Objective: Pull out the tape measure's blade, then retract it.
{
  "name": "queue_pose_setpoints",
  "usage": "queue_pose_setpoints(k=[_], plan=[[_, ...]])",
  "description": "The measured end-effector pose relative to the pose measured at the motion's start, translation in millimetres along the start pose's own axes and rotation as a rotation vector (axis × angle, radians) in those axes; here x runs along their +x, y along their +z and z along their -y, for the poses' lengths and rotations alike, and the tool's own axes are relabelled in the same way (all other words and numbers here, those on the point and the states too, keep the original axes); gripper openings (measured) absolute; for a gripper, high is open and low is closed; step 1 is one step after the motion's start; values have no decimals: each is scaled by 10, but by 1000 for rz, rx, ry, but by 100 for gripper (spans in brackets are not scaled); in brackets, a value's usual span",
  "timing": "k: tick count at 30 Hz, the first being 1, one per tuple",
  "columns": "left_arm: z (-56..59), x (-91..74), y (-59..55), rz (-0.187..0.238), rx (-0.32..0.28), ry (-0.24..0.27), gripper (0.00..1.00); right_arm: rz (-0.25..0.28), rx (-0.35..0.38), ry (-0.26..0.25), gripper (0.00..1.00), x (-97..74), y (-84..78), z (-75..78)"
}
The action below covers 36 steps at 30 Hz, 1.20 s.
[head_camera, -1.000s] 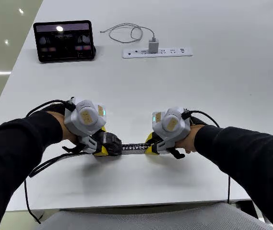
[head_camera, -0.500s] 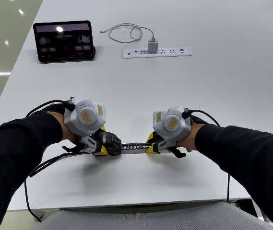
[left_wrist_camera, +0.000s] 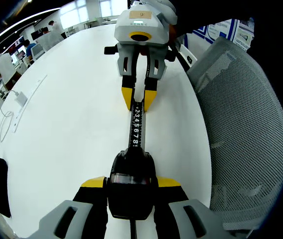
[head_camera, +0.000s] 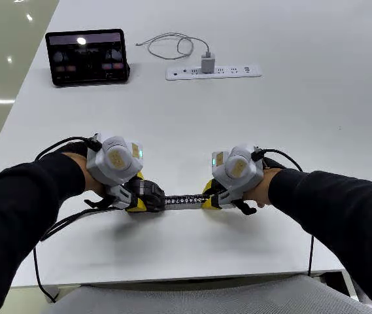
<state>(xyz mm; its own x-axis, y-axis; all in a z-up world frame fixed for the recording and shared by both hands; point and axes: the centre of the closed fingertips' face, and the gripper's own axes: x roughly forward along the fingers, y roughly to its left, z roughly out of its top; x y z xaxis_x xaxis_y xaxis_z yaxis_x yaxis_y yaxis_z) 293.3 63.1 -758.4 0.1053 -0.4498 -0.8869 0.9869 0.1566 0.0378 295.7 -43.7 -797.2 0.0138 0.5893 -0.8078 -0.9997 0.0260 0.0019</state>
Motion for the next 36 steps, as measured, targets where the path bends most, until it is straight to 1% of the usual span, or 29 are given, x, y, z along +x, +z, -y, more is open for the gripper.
queue_pose_setpoints(k=[18, 22, 36], plan=[[6, -2, 10, 6, -9, 1, 31, 2, 8, -6, 9, -84, -84, 17], [9, -4, 16, 7, -11, 2, 31, 2, 23, -6, 9, -96, -101, 23], [1, -3, 7, 6, -13, 2, 31, 1, 33, -6, 9, -137, -174, 36]])
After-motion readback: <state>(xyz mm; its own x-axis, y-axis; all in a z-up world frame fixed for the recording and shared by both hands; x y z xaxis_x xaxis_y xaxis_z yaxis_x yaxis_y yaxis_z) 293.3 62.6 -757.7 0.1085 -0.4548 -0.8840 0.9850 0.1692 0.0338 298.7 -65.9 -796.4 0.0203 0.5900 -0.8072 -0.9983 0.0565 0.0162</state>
